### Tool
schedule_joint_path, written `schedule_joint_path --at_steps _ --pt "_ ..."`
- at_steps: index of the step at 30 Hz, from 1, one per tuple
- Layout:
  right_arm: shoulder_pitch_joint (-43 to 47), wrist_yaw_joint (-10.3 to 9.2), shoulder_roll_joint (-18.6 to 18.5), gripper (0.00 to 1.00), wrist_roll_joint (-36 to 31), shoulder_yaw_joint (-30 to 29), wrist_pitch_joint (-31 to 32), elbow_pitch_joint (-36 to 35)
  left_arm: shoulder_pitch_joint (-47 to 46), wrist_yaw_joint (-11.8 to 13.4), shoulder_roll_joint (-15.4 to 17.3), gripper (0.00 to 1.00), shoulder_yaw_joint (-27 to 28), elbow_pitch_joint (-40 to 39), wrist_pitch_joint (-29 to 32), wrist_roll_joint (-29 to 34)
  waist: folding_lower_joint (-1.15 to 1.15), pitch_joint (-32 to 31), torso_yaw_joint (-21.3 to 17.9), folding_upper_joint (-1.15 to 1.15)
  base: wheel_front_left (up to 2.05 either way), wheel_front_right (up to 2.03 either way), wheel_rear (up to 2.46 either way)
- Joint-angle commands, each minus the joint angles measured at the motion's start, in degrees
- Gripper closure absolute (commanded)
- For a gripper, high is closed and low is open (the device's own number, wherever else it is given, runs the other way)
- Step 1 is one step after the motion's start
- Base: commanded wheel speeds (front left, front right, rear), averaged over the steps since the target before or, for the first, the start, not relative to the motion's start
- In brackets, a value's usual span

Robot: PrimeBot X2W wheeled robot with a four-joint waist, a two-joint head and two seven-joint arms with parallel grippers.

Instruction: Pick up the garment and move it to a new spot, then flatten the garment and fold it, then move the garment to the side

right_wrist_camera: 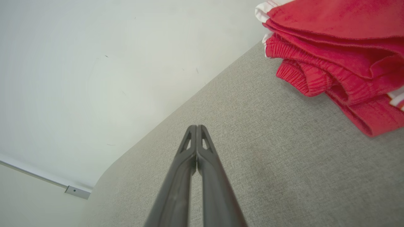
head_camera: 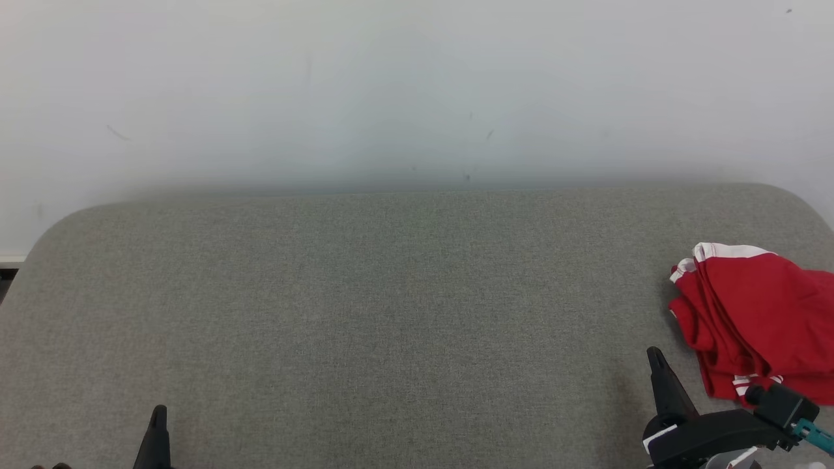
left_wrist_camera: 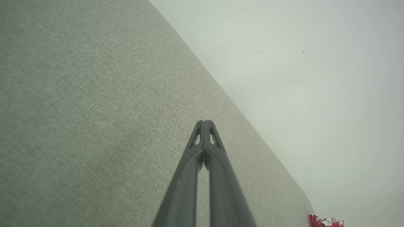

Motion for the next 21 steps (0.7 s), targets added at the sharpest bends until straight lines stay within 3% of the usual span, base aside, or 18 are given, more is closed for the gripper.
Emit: schedule_joint_path --at_steps 1,21 --pt "-1.48 -0.04 -0.44 1.0 2.3 -0.09 0.35 -0.87 -1.62 -0.54 0.16 1.0 1.0 -0.78 0.51 -2.11 0.0 0.03 0.02 0.0 0.0 0.0 0.0" --pt "-3.08 -0.06 -0.55 1.0 15.65 -0.13 3.03 -1.83 -3.6 -2.19 -0.96 1.0 4.88 -0.83 4.53 -13.42 0.0 0.44 0.24 0.0 0.0 0.0 0.0"
